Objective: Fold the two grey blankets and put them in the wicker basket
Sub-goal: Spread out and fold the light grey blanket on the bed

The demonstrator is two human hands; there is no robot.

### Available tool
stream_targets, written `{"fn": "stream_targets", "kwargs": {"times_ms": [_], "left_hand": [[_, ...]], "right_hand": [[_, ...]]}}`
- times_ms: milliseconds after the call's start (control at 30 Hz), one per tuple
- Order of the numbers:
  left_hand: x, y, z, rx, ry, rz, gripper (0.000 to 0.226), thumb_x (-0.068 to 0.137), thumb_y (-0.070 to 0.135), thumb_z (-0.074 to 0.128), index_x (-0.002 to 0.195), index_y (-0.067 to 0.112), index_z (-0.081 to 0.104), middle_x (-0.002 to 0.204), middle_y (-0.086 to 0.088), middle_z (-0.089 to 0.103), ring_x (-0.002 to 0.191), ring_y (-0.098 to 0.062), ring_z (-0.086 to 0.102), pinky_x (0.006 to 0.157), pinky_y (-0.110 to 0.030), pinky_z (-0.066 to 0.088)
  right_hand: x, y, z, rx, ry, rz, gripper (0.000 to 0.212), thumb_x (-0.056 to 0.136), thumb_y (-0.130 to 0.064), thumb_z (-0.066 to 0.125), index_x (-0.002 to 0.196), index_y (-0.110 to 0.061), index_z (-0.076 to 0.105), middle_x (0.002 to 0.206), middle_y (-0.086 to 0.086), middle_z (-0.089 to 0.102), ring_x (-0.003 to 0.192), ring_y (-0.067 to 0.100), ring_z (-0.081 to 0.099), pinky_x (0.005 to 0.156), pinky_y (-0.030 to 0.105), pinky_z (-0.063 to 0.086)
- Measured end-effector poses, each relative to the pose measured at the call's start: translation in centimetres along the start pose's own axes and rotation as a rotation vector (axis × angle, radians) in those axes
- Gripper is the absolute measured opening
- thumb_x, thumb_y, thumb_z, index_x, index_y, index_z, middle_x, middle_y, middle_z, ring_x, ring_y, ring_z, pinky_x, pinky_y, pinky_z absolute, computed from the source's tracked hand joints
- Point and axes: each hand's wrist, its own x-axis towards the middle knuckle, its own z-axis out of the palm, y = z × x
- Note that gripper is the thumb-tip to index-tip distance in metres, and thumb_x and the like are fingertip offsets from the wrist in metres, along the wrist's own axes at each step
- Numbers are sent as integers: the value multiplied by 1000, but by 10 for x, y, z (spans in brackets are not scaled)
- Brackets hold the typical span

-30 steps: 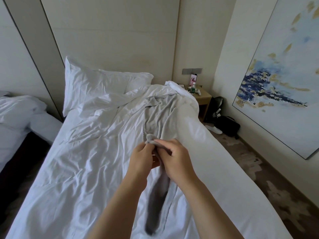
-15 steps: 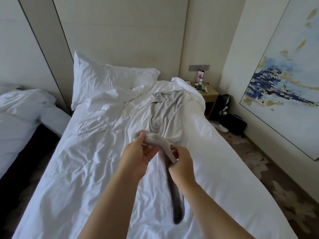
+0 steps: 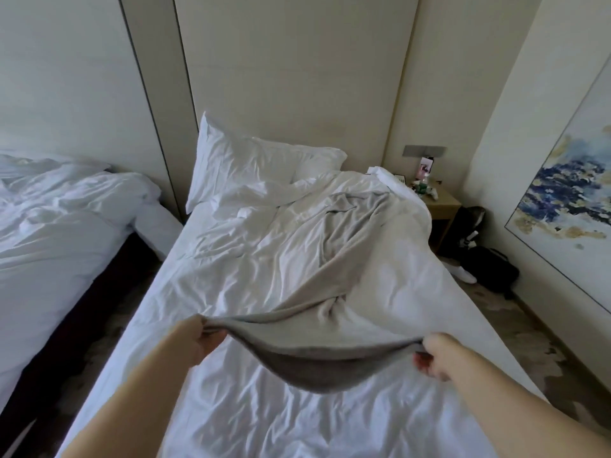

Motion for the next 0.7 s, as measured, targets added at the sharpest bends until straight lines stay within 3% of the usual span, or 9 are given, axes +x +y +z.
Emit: {"fn": "stream_targets", "kwargs": {"times_ms": [67, 133, 200, 267, 333, 400, 467, 600, 700], "left_hand": [[-15, 44, 40, 19, -111, 185, 17, 93, -3, 37, 84, -3, 50, 53, -14, 62, 47, -20, 64, 36, -23, 50], [-43, 101, 81, -117, -257, 507, 12, 93, 5, 45, 84, 6, 54, 59, -3, 67, 58, -12, 67, 49, -19, 54], [-71, 143, 109, -258, -393, 704, 7, 90, 17, 52, 88, 13, 58, 69, 3, 71, 69, -10, 69, 62, -22, 56], [-76, 149, 119, -290, -346, 737, 10, 89, 17, 51, 93, 13, 59, 80, -3, 70, 74, -15, 69, 60, -26, 57], [-52, 123, 115, -145, -199, 688, 17, 93, 14, 45, 105, 9, 56, 96, -12, 62, 77, -19, 64, 56, -28, 58], [-10, 76, 88, -36, -59, 542, 22, 97, 17, 41, 113, 6, 51, 105, -18, 56, 74, -20, 61, 59, -30, 56], [32, 25, 40, 46, 112, 353, 30, 98, 20, 41, 120, 3, 51, 106, -19, 55, 76, -26, 59, 63, -33, 54], [81, -71, -77, 118, 297, 86, 28, 94, 9, 49, 121, 5, 53, 79, -12, 52, 62, -24, 52, 35, -26, 49], [85, -125, -130, 245, 290, 10, 27, 92, -1, 47, 118, 0, 53, 81, -10, 53, 67, -23, 55, 32, -26, 49]], "right_hand": [[-28, -88, 7, 80, -29, -177, 26, 96, 3, 33, 77, -7, 48, 67, 9, 43, 54, 16, 38, 29, 14, 38], [-80, -187, 0, 290, 111, -601, 23, 92, -3, 36, 80, -11, 53, 71, 1, 45, 58, 13, 43, 30, 9, 34], [-138, -250, -23, 412, 303, -1179, 34, 78, -6, 36, 84, -31, 59, 79, -8, 55, 70, 13, 55, 49, 6, 43], [-156, -259, -37, 343, 442, -1409, 44, 71, -4, 35, 91, -38, 57, 93, -8, 61, 83, 14, 60, 67, 11, 47], [-126, -223, -34, -9, 542, -1282, 40, 79, -1, 42, 103, -29, 57, 105, 6, 64, 97, 23, 59, 78, 22, 47], [-67, -155, -30, -470, 394, -999, 27, 87, -2, 46, 110, -8, 59, 112, 22, 61, 103, 37, 57, 82, 36, 46], [-13, -68, -41, -744, 330, -642, 22, 91, -4, 45, 106, 1, 60, 109, 25, 61, 97, 37, 60, 78, 36, 47], [40, 80, -74, -780, 325, -278, 17, 91, -6, 45, 84, 0, 59, 98, 28, 67, 89, 39, 66, 81, 45, 54], [48, 141, -76, -455, 264, -152, 20, 92, -3, 48, 99, 8, 63, 99, 27, 65, 87, 41, 64, 82, 50, 52]]}}
